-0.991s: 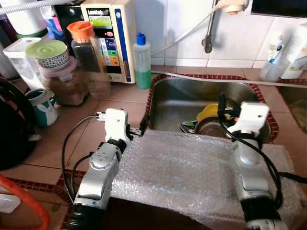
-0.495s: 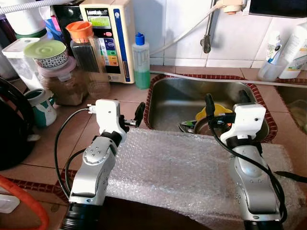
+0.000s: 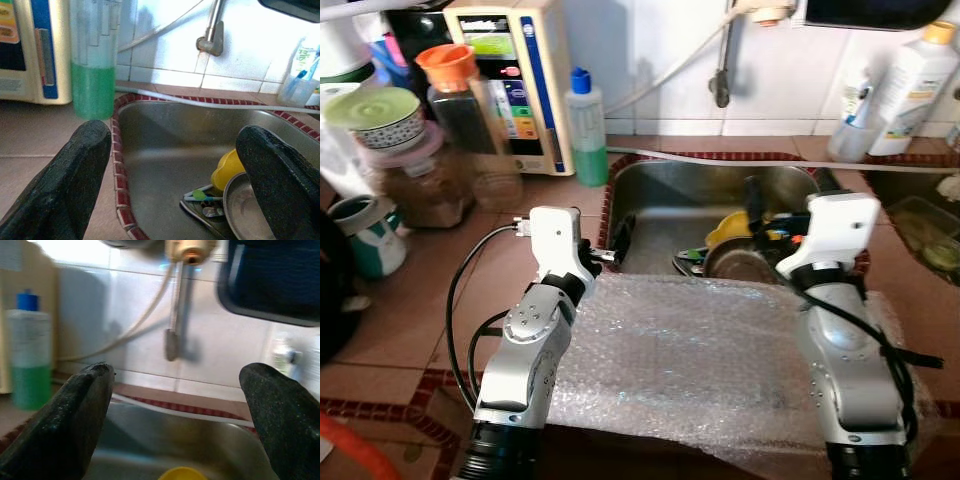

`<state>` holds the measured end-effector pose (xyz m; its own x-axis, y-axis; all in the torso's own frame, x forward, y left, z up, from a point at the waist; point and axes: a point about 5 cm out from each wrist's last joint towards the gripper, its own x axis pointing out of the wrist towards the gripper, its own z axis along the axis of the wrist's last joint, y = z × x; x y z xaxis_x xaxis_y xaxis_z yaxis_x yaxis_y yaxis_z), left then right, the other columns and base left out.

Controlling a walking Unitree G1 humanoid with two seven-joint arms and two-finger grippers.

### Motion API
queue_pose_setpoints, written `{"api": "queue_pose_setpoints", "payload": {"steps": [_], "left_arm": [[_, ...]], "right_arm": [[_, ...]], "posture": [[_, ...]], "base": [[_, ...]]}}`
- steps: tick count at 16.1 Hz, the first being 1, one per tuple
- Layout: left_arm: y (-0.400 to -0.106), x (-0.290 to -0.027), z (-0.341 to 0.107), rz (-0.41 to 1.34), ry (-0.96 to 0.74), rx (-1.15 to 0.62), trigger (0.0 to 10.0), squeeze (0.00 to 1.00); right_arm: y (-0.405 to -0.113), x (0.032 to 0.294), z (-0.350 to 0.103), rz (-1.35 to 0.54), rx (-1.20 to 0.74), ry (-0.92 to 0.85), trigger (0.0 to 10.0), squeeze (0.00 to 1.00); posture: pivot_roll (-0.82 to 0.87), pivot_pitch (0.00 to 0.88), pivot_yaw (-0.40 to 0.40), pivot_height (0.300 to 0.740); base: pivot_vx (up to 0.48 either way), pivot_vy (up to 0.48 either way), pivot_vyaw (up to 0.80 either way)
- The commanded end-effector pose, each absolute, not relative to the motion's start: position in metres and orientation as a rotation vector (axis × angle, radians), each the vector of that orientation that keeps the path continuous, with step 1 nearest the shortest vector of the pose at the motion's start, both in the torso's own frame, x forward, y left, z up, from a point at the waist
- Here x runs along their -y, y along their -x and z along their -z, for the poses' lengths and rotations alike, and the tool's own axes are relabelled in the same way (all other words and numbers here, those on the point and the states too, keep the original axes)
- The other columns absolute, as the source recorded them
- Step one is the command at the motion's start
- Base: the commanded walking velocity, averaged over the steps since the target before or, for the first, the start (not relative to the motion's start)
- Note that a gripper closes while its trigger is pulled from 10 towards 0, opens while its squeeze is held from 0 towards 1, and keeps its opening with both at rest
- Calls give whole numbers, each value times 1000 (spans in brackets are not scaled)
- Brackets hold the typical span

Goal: Kitchen organization

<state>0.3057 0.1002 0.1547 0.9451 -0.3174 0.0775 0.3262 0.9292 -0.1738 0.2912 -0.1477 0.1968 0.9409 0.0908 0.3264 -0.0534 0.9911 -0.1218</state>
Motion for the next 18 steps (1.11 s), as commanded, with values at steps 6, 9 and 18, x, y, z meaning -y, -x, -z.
{"api": "queue_pose_setpoints", "payload": {"steps": [6, 9, 18], "left_arm": [[-304, -100, -156, 351, 184, 45, 10000, 0], [-305, -98, -156, 354, 184, 45, 10000, 0], [-304, -96, -153, 364, 186, 26, 10000, 0]], "right_arm": [[-292, 140, -205, -109, 349, 106, 10000, 0], [-294, 139, -205, -120, 347, 110, 10000, 0], [-295, 139, -205, -121, 342, 117, 10000, 0]], "posture": [[-31, 0, 40, 740], [-29, 0, 37, 740], [-34, 0, 37, 740]], "base": [[0, -325, 0], [0, -345, 0], [0, -345, 0]]}}
